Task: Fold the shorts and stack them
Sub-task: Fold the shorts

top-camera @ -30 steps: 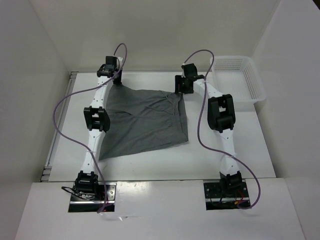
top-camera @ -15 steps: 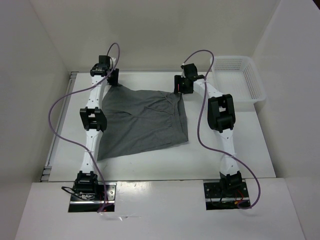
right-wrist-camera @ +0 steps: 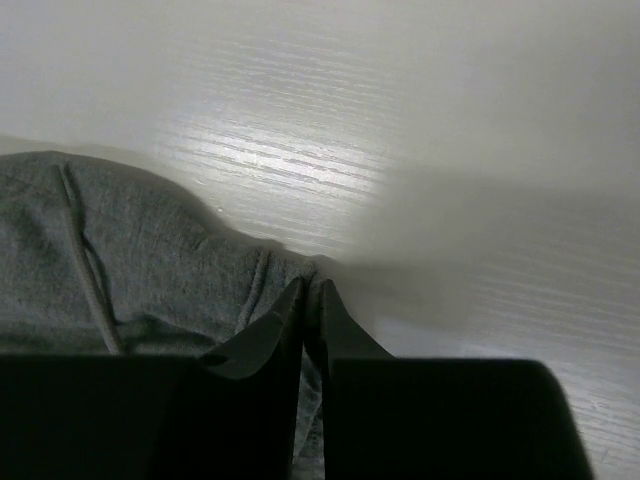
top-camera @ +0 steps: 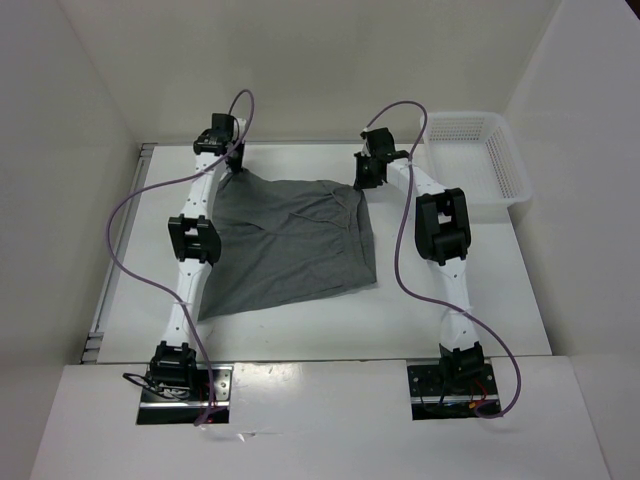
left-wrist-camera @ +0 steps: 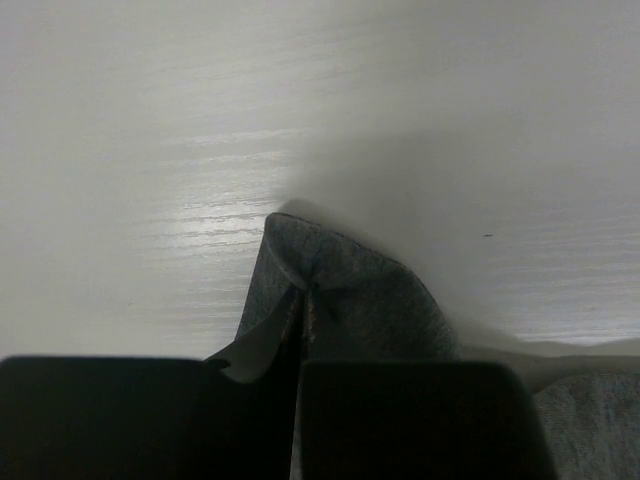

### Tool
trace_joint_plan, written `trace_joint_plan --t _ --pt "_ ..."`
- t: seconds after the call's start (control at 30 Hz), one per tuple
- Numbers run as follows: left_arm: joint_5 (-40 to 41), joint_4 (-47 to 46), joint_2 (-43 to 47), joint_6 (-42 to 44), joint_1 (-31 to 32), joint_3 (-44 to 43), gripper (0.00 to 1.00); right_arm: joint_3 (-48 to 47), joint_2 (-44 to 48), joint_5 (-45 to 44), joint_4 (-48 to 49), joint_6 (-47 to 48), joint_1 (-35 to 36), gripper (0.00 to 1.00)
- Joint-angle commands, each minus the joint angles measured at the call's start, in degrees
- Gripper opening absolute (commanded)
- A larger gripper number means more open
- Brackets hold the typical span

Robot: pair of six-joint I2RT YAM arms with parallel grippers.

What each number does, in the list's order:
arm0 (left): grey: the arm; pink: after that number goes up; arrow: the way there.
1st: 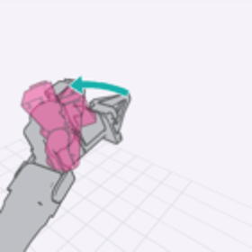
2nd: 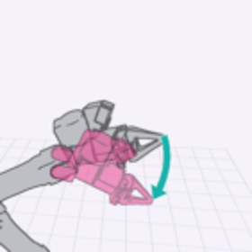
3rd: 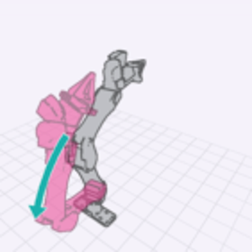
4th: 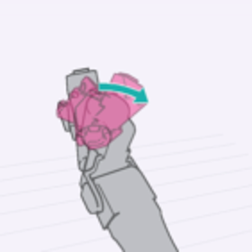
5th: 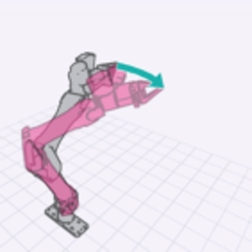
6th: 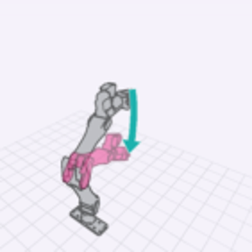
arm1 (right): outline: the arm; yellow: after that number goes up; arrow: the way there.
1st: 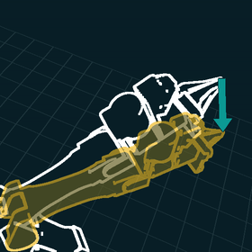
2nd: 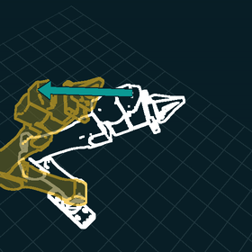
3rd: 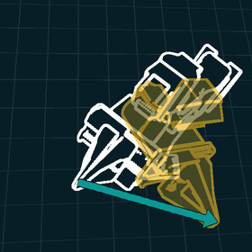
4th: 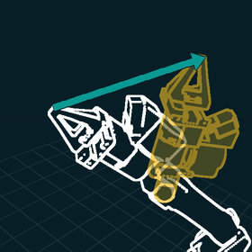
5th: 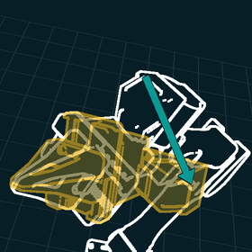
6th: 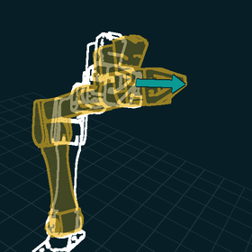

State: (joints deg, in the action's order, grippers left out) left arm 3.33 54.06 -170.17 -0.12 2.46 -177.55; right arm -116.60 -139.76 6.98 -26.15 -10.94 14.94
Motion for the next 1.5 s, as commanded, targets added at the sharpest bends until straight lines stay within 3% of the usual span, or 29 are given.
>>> trace_joint_plan --t 0.0,0.07,0.37,0.5,0.77,0.97,1.17,1.37,1.47 --pt "0.27 -0.44 -1.05 0.12 -0.35 -1.83 0.0 0.93 0.98 0.49 0.84 0.3 -0.09 0.09" --pt "0.27 -1.42 0.71 0.12 -0.35 -1.83 0.0 0.4 2.3 -0.04 0.84 0.3 -0.09 0.0" --pt "-4.21 -5.2 10.73 0.12 -2.72 -1.83 0.0 5.4 15.11 -1.27 1.72 3.37 -3.07 0.0" --pt "-9.21 -1.08 14.76 0.12 -2.72 -1.83 0.0 10.24 21.19 2.14 3.74 4.0 -3.07 0.0" --pt "-11.24 6.92 21.02 0.12 -1.15 -1.83 0.0 19.73 29.73 4.35 8.13 6.11 -2.46 0.0" --pt "-37.22 6.86 21.29 0.12 -1.14 -1.83 0.0 21.06 31.13 4.35 9.18 6.63 -1.93 0.0" --pt "-31.11 -3.78 15.84 0.12 -0.53 -1.83 0.0 24.57 32.89 3.04 9.8 7.78 -1.93 0.0" --pt "-34.36 -8.26 9.77 0.12 0.0 -1.83 0.0 25.1 33.42 1.72 9.81 8.3 -1.93 0.0" --pt "-26.82 -9.32 9.15 0.12 1.58 -1.83 0.0 25.1 32.81 1.2 9.8 8.83 -1.93 0.0"
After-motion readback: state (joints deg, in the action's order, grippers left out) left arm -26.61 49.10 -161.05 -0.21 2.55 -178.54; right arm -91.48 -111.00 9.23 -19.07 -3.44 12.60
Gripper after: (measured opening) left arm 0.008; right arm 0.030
